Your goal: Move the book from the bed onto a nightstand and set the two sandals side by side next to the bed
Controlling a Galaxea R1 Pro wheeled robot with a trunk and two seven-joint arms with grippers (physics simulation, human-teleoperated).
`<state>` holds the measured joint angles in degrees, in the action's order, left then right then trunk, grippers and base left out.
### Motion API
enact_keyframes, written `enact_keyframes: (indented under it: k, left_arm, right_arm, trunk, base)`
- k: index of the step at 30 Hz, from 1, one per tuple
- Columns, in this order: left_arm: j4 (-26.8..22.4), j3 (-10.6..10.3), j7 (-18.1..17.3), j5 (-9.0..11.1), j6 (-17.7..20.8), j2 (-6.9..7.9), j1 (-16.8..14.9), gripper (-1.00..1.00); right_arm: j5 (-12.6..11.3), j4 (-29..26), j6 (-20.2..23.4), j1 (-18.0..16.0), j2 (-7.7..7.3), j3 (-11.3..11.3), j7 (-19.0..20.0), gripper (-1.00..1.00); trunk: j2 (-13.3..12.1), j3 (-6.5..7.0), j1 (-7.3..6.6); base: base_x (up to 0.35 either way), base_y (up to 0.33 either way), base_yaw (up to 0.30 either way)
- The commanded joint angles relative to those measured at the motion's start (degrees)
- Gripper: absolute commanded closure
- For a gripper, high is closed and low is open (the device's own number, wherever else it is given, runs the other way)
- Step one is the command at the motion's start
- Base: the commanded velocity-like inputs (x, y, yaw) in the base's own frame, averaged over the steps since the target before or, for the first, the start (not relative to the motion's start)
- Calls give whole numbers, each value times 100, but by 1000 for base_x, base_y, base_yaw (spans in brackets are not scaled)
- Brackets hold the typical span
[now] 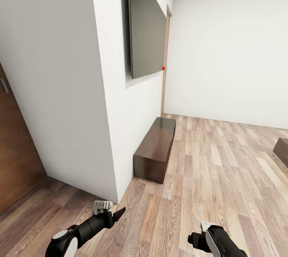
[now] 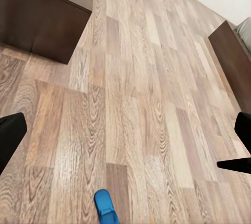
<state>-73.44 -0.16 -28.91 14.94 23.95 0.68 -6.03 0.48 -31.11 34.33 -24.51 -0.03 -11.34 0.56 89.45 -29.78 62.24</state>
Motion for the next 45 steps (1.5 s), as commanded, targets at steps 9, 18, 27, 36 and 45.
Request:
enact_keyframes:
  k: [9,18,27,36,45]
  left_arm:
    - [-3,-2,-5,61,48,2,-3,-100]
    - [-3,-2,-9,61,48,2,-3,-100]
    - [-3,-2,-4,61,48,2,-3,-100]
    - [-3,-14,0,61,48,2,-3,-100]
    - [1,-19,0,61,48,2,-3,-100]
  right_arm:
    - [3,-9,14,-4,10,-12,10,-100]
    - [3,-9,-6,-4,24,-8,14,-100]
    - [4,-1,-14,-7,80,-8,15,-100]
    - [5,0,-21,-3,107,-6,15,-100]
    - [6,3,-1080,-2,102,96,7,-100]
  trunk:
    - [366,-168,198]
    - [727,-330,396]
    - [1088,-491,593]
    - [1449,-653,791]
    - [1810,-815,989]
  base:
    - [0,0,0]
    - [0,0,0]
    - [0,0,0]
    - [0,0,0]
    - [0,0,0]
